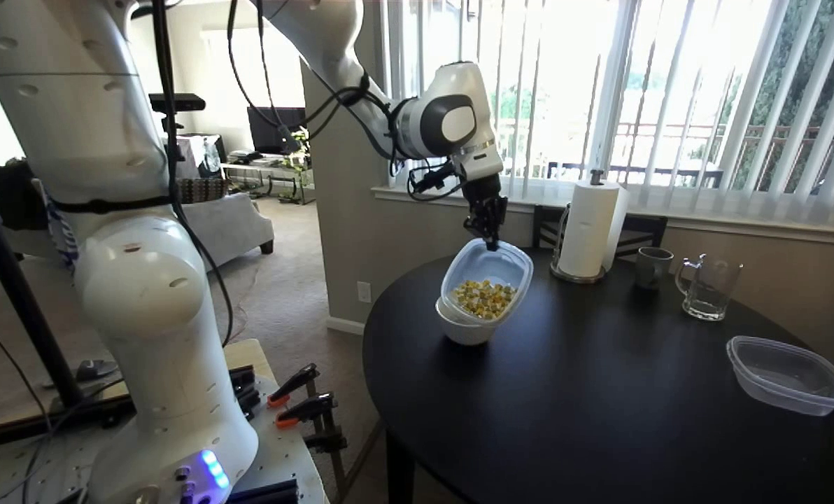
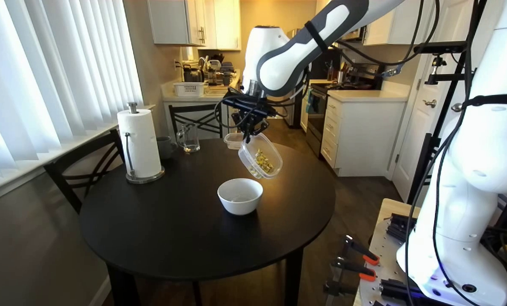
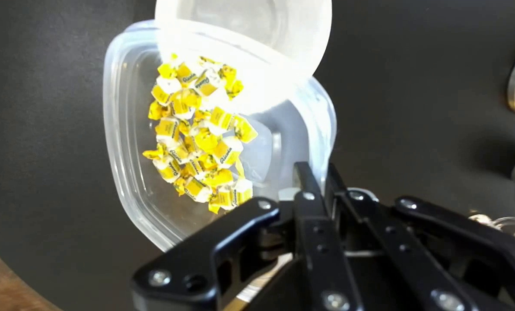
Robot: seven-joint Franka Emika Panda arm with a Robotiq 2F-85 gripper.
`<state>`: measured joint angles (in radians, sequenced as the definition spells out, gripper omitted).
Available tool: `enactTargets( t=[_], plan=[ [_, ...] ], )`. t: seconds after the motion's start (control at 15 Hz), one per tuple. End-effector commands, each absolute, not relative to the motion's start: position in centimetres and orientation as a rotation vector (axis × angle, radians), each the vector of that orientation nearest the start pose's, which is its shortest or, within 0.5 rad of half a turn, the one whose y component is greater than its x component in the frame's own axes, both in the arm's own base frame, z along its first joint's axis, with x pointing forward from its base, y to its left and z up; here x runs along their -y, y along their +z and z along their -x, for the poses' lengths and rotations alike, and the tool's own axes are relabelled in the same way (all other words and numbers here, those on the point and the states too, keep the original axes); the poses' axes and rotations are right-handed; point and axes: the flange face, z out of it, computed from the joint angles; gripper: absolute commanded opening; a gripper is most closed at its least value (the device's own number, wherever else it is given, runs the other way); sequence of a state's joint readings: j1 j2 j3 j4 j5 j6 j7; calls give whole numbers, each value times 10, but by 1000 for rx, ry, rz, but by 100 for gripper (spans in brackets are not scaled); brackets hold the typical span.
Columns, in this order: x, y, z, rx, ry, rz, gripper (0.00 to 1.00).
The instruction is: Pick up the lunchbox, then pour its contents into the bowl
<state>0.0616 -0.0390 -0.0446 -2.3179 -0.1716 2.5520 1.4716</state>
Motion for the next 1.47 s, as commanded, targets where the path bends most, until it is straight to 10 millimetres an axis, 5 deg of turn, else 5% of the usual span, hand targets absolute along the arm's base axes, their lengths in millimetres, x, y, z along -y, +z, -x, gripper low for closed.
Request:
enactTargets(
  t=[0.0, 0.6, 1.07, 1.4],
  plan=[
    [-43, 414, -517, -1748, -444, 2345, 2],
    [-81, 425, -530, -1619, -442, 2083, 2],
    [-88, 399, -536, -1608, -351, 1889, 2],
    [-71, 388, -532, -1600, -303, 1809, 2]
  ],
)
